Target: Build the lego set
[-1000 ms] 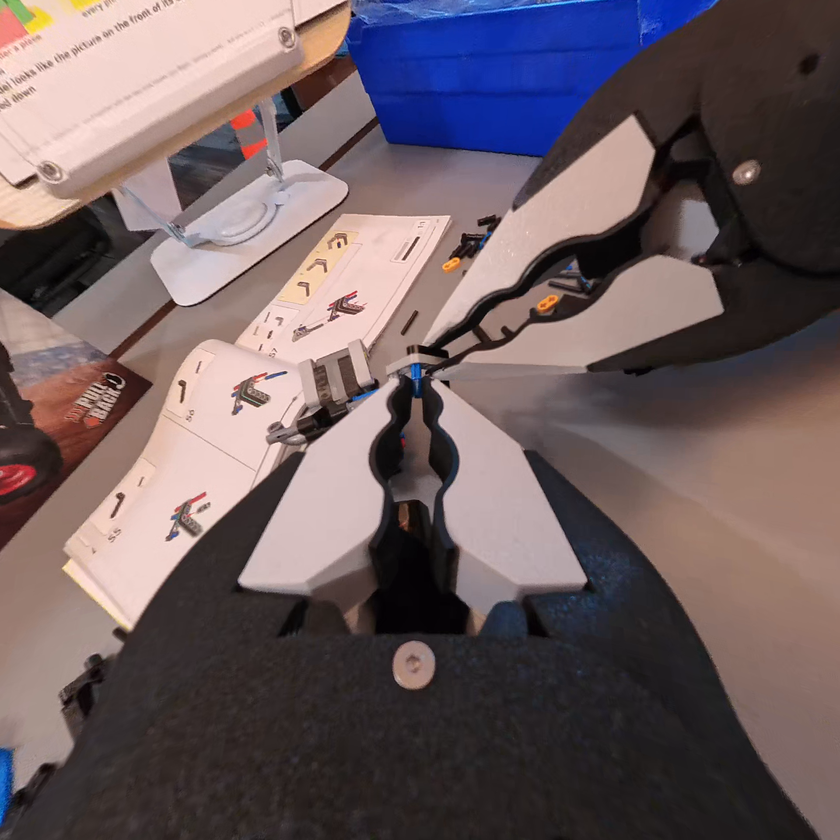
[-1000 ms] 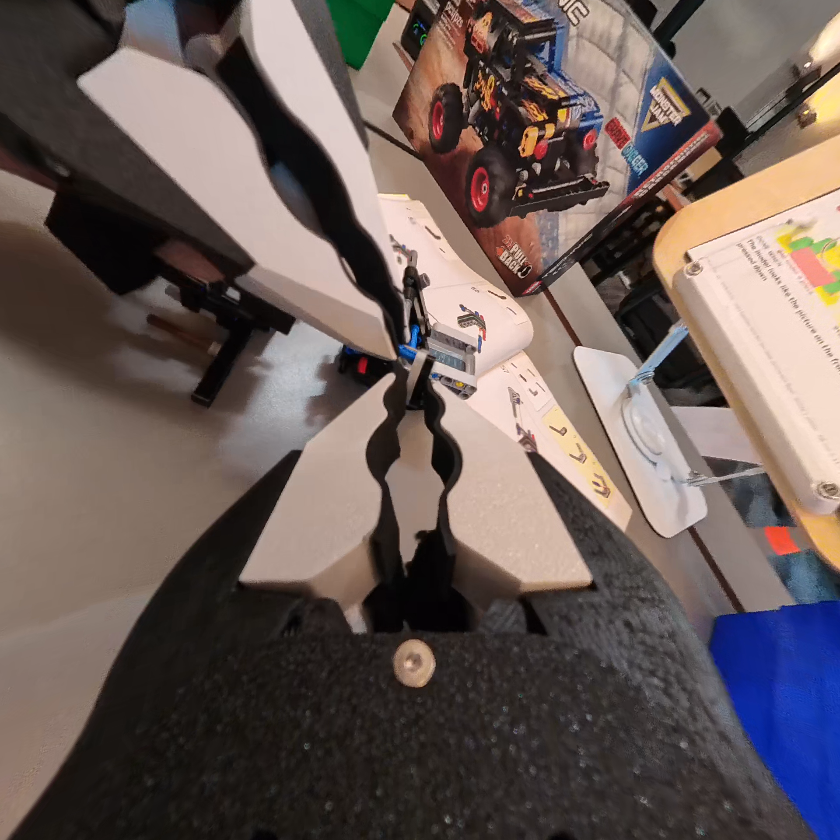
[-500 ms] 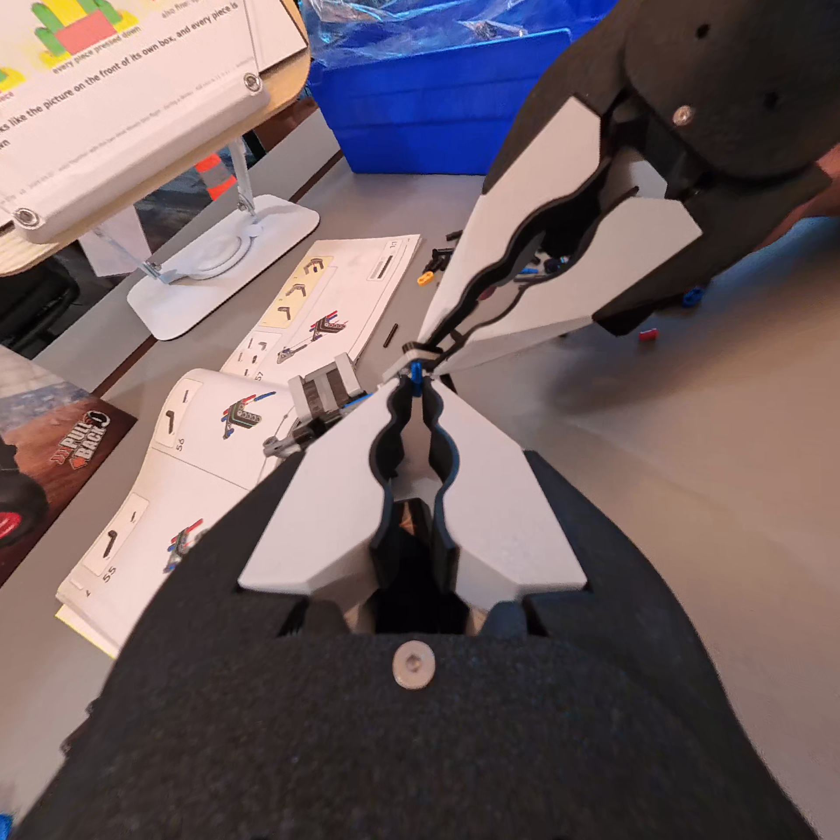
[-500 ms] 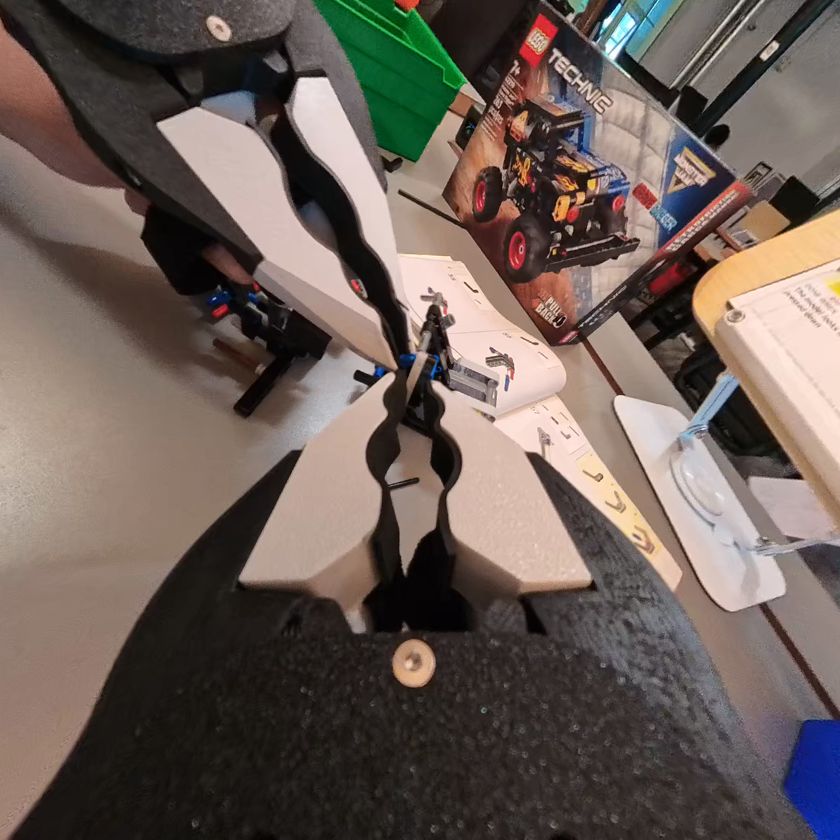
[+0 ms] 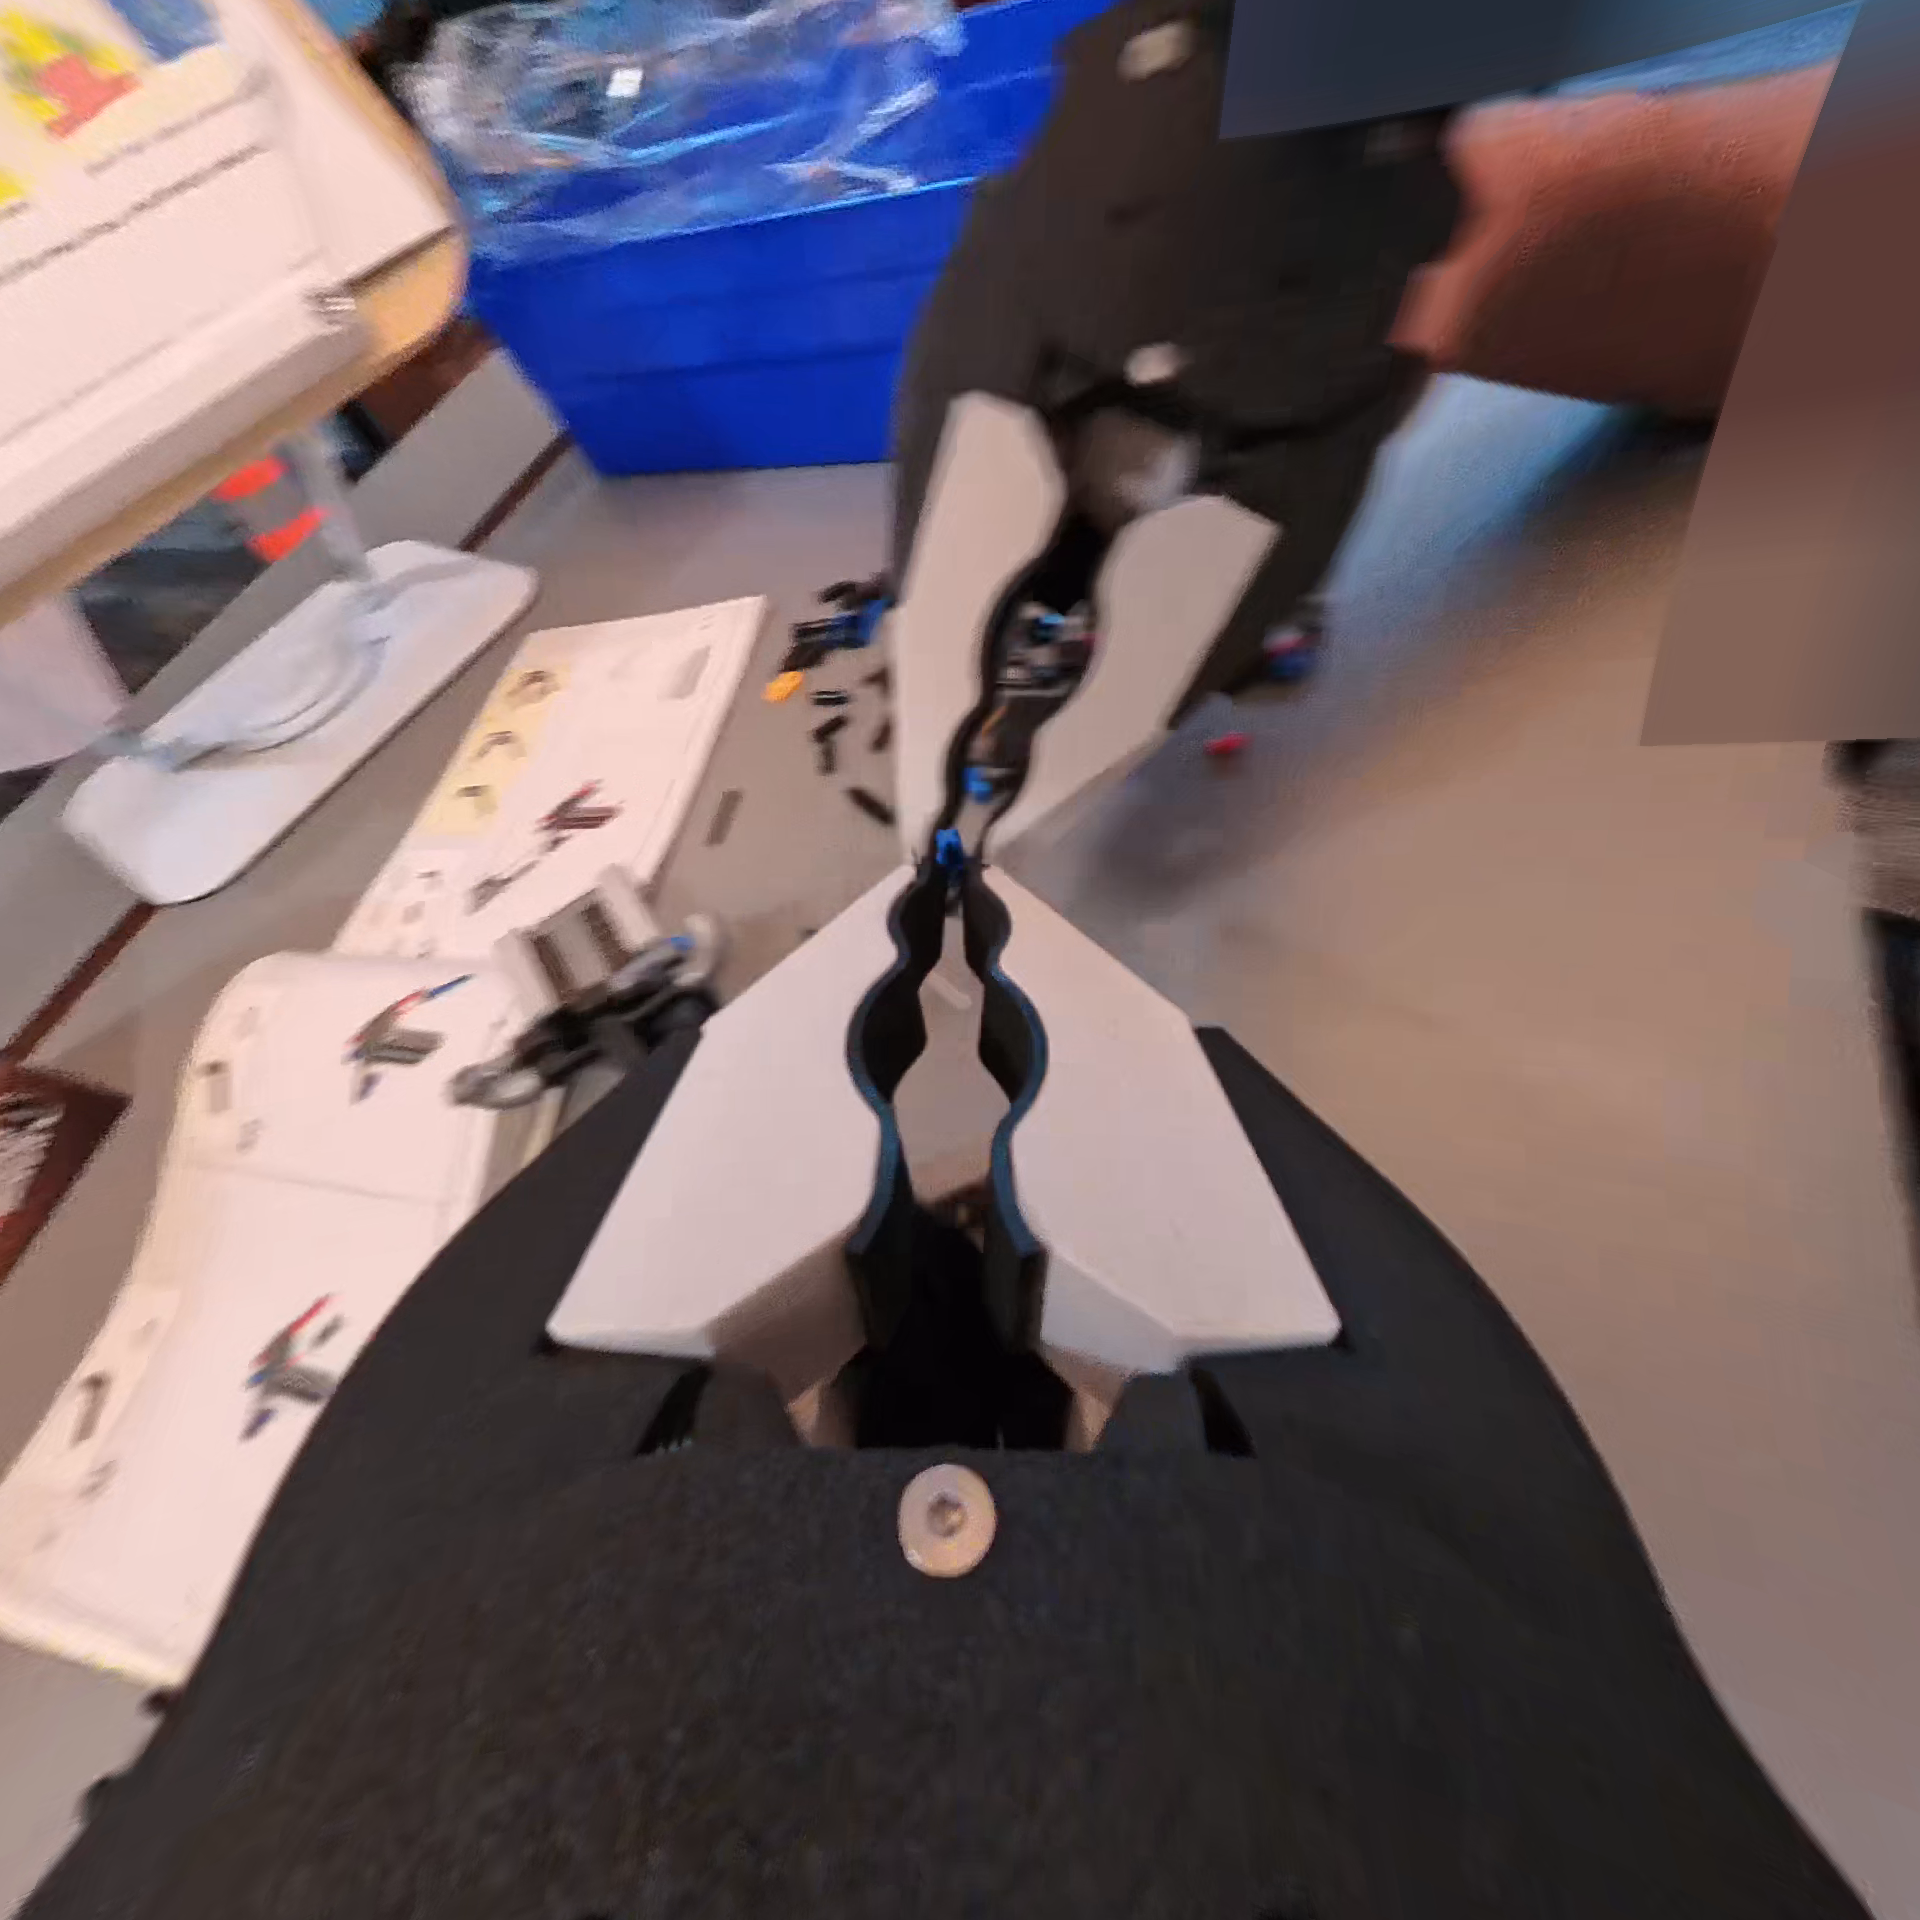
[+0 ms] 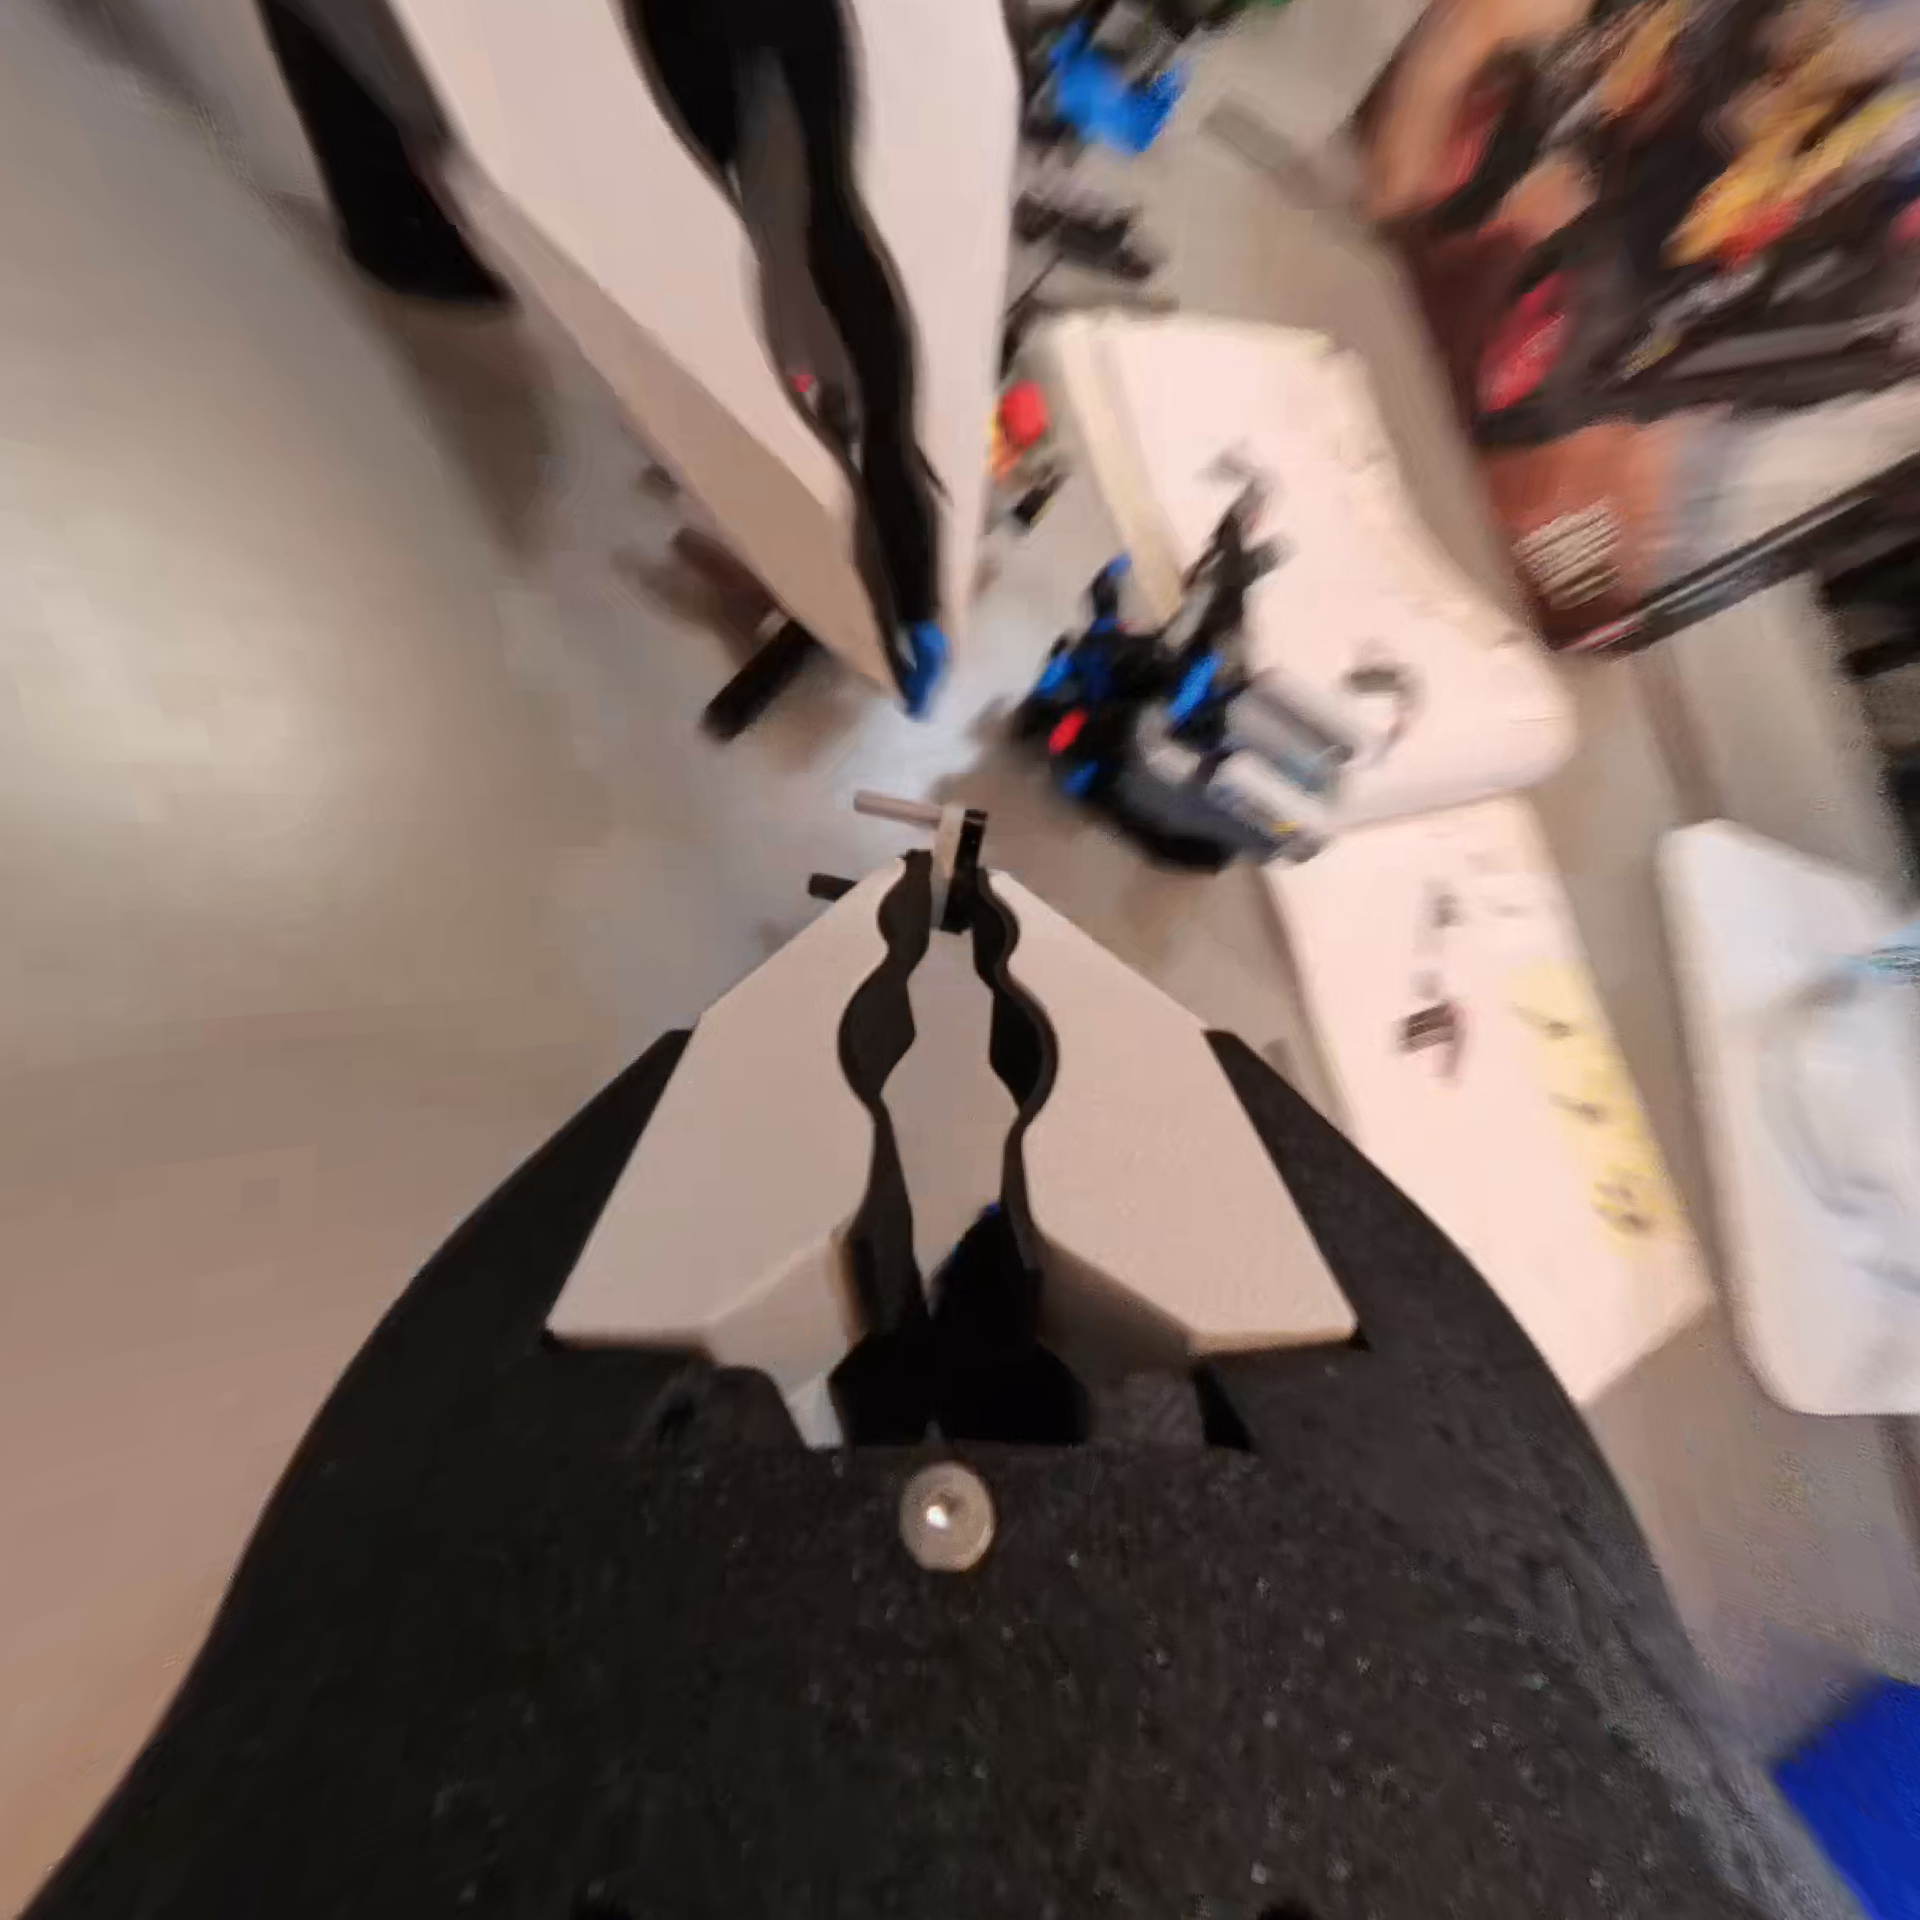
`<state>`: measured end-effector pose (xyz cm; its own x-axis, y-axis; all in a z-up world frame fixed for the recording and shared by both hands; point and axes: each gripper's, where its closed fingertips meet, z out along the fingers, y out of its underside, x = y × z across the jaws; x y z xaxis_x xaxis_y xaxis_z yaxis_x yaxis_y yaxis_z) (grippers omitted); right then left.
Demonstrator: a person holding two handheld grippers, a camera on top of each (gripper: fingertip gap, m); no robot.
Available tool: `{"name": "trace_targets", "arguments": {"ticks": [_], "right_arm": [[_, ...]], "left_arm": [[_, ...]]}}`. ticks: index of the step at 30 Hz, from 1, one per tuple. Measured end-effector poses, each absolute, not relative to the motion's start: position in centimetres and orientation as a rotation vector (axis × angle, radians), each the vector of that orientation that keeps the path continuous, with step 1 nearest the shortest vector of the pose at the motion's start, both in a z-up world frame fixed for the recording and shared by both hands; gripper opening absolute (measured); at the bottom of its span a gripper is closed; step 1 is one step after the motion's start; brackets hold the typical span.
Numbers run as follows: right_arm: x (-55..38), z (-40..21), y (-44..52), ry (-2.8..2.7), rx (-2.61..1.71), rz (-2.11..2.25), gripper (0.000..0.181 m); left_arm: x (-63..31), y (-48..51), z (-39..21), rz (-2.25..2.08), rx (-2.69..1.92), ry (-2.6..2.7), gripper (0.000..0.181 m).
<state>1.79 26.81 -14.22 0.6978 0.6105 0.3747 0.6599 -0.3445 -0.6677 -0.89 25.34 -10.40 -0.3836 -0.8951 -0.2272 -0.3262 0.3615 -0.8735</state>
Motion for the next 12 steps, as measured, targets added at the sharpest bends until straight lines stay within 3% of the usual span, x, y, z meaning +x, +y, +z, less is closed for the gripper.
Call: {"name": "trace_targets", "arguments": {"ticks": [4, 12], "right_arm": [[-0.7, -15.2, 24.9, -1.07, -2.001, 0.191, 0.007], [-1.4, -18.3, 24.1, -1.176, -2.085, 0.209, 0.011]], "left_arm": [[-5.0, 22.3, -11.5, -0.947, -1.065, 1.97, 0.002], [-8.9, 23.0, -11.1, -1.134, -1.411, 1.672, 0.002]]}}
